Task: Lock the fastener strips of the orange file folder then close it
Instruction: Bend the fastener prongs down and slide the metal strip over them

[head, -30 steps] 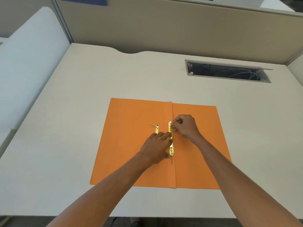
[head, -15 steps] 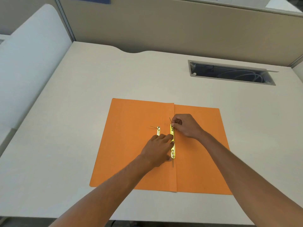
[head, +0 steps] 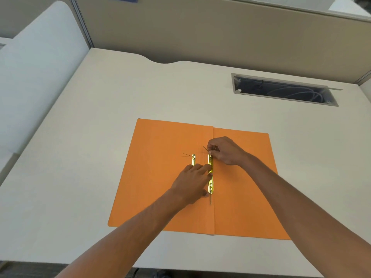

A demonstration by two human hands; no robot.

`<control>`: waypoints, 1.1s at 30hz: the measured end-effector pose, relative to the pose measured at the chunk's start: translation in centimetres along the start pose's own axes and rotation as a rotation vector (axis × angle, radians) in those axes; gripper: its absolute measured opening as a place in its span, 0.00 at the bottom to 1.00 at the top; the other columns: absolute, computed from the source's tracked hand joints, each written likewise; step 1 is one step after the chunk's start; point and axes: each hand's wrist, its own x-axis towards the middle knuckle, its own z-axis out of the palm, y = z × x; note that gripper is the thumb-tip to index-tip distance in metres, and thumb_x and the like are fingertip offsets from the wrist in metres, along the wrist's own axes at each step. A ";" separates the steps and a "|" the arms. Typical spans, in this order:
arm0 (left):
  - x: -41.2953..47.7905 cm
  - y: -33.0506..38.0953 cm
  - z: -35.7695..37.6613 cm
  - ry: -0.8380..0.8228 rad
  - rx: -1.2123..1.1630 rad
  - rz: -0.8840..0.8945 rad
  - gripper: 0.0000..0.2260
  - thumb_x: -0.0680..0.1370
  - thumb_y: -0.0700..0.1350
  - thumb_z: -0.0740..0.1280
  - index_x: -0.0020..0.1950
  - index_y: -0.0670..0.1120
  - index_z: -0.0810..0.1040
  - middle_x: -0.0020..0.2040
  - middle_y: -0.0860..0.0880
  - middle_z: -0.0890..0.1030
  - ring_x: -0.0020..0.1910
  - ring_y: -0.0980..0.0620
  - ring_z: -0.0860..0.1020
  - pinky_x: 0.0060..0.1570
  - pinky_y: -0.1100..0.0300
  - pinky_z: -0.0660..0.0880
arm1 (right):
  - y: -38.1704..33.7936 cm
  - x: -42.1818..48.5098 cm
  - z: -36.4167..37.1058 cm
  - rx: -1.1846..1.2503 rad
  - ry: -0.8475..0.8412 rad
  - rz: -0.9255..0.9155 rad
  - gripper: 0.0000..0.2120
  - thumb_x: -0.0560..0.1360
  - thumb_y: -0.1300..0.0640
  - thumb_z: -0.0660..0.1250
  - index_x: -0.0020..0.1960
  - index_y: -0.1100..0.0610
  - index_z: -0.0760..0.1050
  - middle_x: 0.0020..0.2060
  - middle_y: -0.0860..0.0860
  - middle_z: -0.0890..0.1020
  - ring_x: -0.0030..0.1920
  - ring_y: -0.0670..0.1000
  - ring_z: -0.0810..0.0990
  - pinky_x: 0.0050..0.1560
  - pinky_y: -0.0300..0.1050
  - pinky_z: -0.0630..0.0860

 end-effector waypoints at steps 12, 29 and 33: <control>0.0 0.0 0.1 -0.002 -0.005 -0.001 0.25 0.73 0.54 0.71 0.66 0.44 0.73 0.69 0.48 0.70 0.63 0.45 0.71 0.62 0.49 0.68 | -1.1 1.1 0.9 0.132 0.103 0.240 0.01 0.69 0.62 0.70 0.40 0.59 0.80 0.32 0.49 0.80 0.38 0.53 0.80 0.42 0.51 0.78; 0.0 0.0 0.1 -0.022 -0.100 -0.056 0.24 0.73 0.53 0.71 0.66 0.47 0.73 0.70 0.52 0.68 0.66 0.47 0.69 0.65 0.52 0.65 | 0.5 -2.5 0.8 0.446 0.445 0.442 0.06 0.76 0.60 0.66 0.44 0.63 0.78 0.37 0.56 0.82 0.39 0.54 0.80 0.35 0.42 0.73; -0.3 0.0 0.2 -0.015 -0.136 -0.069 0.25 0.73 0.53 0.71 0.68 0.48 0.73 0.71 0.53 0.67 0.68 0.48 0.68 0.68 0.53 0.62 | 1.4 -5.9 2.7 0.189 0.567 0.416 0.09 0.79 0.58 0.63 0.54 0.60 0.79 0.55 0.54 0.81 0.58 0.55 0.77 0.55 0.48 0.73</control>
